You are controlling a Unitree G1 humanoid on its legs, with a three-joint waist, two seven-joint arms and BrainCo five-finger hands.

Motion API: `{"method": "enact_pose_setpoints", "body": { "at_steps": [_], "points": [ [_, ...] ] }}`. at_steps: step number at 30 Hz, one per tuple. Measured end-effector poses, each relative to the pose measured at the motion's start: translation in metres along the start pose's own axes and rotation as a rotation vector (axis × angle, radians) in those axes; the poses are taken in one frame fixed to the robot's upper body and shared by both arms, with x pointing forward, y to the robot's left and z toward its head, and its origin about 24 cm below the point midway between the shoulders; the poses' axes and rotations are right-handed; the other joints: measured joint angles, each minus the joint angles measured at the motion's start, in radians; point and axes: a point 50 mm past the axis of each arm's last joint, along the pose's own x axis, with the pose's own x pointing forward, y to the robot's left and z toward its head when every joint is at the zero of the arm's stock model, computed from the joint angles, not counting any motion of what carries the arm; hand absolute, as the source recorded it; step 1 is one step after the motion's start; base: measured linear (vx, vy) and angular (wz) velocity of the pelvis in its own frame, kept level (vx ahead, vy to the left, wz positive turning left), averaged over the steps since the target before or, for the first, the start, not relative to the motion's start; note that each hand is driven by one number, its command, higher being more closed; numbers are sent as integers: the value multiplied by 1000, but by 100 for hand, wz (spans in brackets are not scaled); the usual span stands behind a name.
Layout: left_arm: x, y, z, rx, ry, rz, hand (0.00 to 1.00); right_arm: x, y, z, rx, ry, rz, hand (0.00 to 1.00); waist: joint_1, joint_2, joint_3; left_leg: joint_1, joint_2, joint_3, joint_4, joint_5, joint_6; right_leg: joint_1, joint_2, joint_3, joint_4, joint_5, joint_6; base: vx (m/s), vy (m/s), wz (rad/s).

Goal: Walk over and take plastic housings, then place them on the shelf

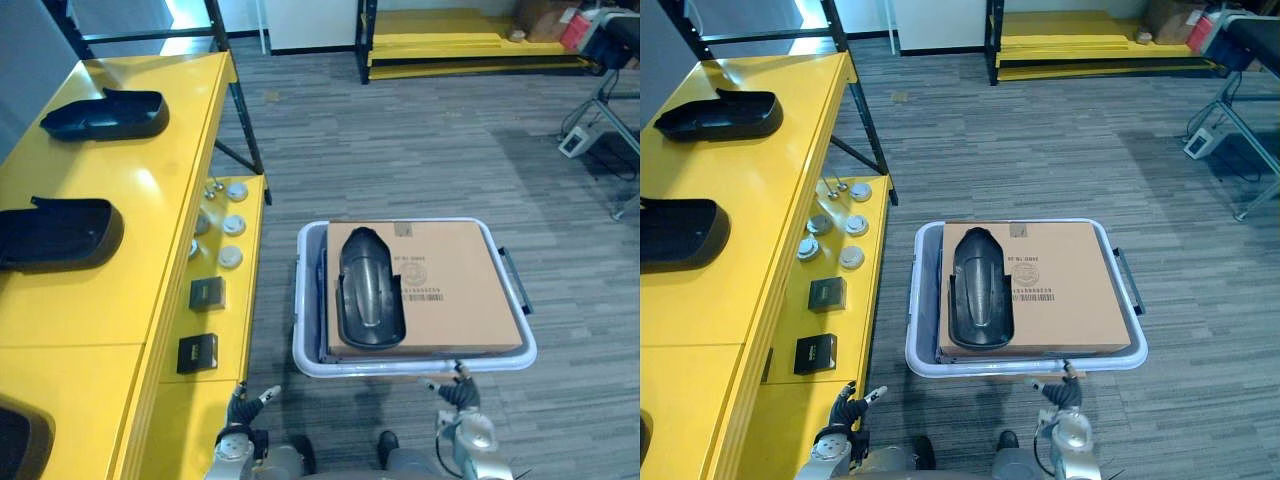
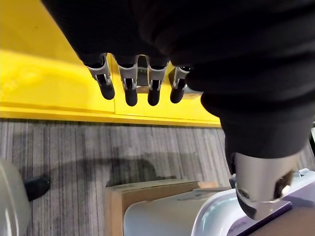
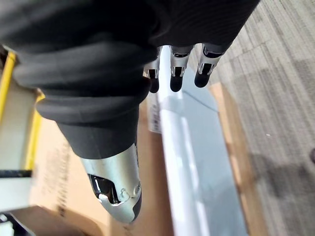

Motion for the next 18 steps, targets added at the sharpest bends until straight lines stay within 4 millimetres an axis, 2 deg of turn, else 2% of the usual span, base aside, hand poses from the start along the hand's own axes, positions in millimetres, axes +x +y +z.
{"method": "enact_pose_setpoints", "body": {
  "at_steps": [3,8,10,14,18],
  "points": [
    [1,7,0,4,-4,17,0,-1,-17,17,42,-79,-76,0,-1,-1,-3,28,0,10,-21,0,0,10,3,1,-13,17,3,56,51,-21],
    [-6,7,-15,-2,37,19,0,-15,-77,54,125,-267,-331,0,-7,-1,-16,66,2,22,-67,0,0,21,7,16,-22,24,1,50,15,-19],
    [-9,8,-22,-7,58,18,0,-22,-91,63,131,-320,-396,0,-12,-2,-34,77,1,22,-87,3,5,25,9,16,-32,26,0,34,4,-7],
    [-12,7,-27,-10,71,7,0,-32,-91,91,90,-452,-412,0,-15,-4,-45,87,0,20,-104,9,14,27,10,16,-33,27,-2,-3,-4,-1],
    [-12,6,-27,9,67,2,0,-34,-58,117,0,-566,-303,0,-4,-10,-52,88,-9,6,-131,31,27,29,7,10,-54,50,-4,-74,-7,6]
  ]
}}
